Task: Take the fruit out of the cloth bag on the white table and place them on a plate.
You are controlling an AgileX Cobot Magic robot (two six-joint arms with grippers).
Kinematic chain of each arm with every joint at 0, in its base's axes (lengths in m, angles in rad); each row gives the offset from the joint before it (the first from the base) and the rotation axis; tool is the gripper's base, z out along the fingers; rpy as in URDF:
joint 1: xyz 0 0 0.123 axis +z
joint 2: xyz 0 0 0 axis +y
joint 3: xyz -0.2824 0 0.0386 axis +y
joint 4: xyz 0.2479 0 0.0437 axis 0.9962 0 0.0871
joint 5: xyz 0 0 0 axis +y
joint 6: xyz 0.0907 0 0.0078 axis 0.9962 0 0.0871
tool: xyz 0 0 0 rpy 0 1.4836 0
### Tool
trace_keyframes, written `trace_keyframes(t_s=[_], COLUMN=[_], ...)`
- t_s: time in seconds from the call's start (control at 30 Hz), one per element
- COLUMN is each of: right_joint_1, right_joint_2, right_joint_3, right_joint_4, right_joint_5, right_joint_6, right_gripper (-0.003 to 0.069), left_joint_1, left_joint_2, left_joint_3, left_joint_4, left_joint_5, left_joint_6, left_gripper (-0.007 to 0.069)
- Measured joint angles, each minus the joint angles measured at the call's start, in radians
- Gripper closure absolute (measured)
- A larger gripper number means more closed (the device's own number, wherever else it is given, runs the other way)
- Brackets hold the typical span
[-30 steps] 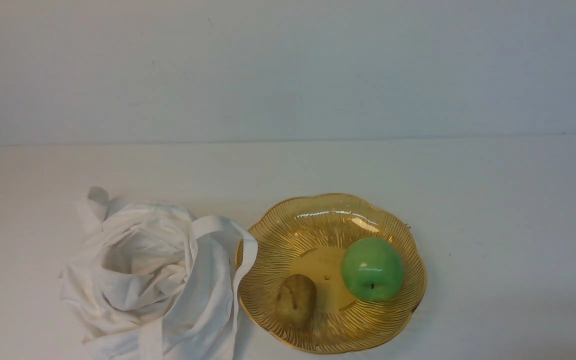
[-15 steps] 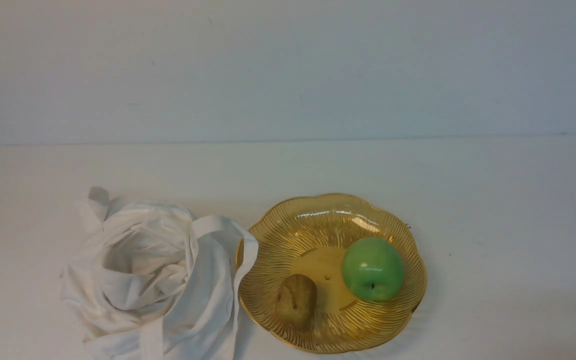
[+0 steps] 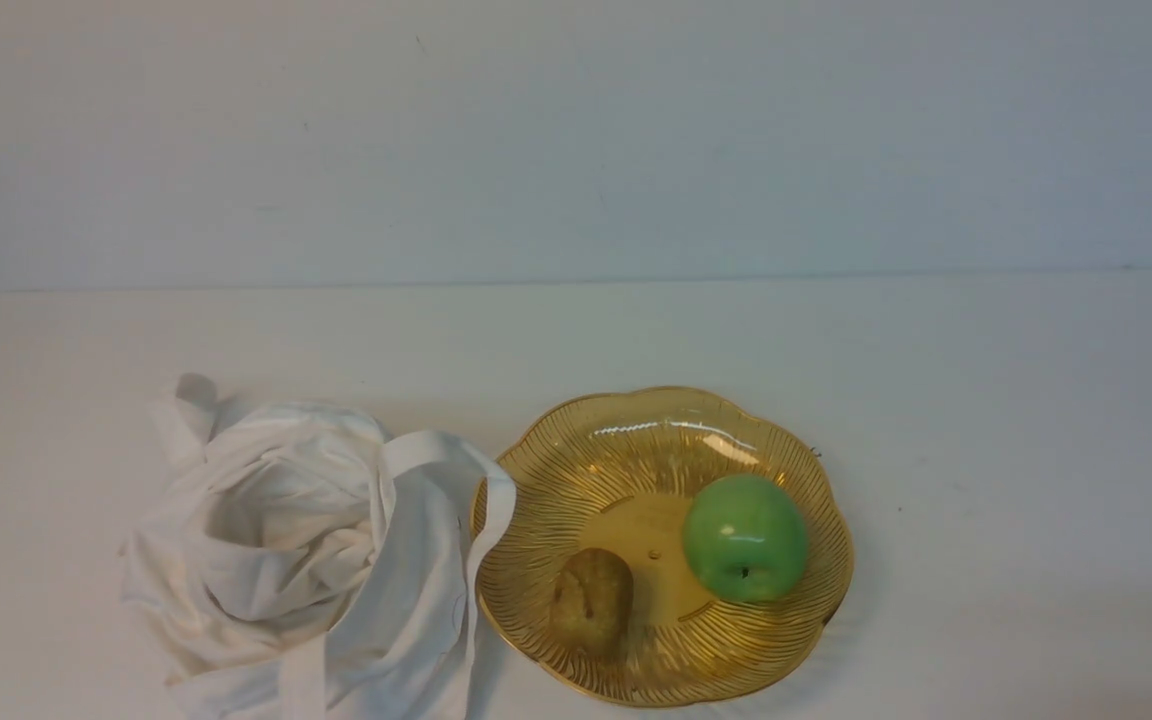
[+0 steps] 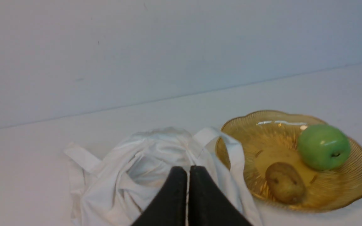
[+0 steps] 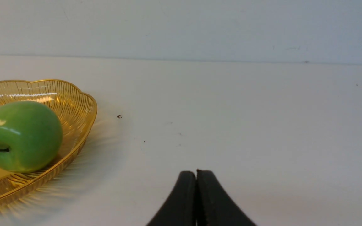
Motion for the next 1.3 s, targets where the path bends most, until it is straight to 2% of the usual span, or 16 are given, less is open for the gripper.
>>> trace_keyframes(t_s=[0.17,0.27,0.3,0.4,0.57,1.3], right_joint_1=[0.000,0.000,0.000,0.000,0.000,0.000], right_joint_2=[0.000,0.000,0.000,0.000,0.000,0.000], right_joint_3=[0.000,0.000,0.000,0.000,0.000,0.000], right_joint_4=[0.000,0.000,0.000,0.000,0.000,0.001], right_joint_5=[0.001,0.001,0.001,0.001,0.001,0.001], right_joint_6=[0.000,0.000,0.000,0.000,0.000,0.000], right_gripper=[0.0671,0.0671,0.0671,0.0671,0.0671,0.0671], left_joint_1=[0.226,0.307,0.363,0.425,0.434,0.437], left_joint_2=[-0.037,-0.037,-0.037,-0.037,-0.037,-0.037], left_joint_3=[0.184,0.255,0.300,0.372,0.446,0.451], left_joint_4=[-0.206,-0.276,-0.314,-0.346,-0.349,-0.281], left_joint_5=[-0.155,-0.231,-0.274,-0.329,-0.360,-0.327], left_joint_6=[0.234,0.334,0.383,0.425,0.431,0.430], left_gripper=[0.0632,0.0632,0.0632,0.0632,0.0632,0.0632])
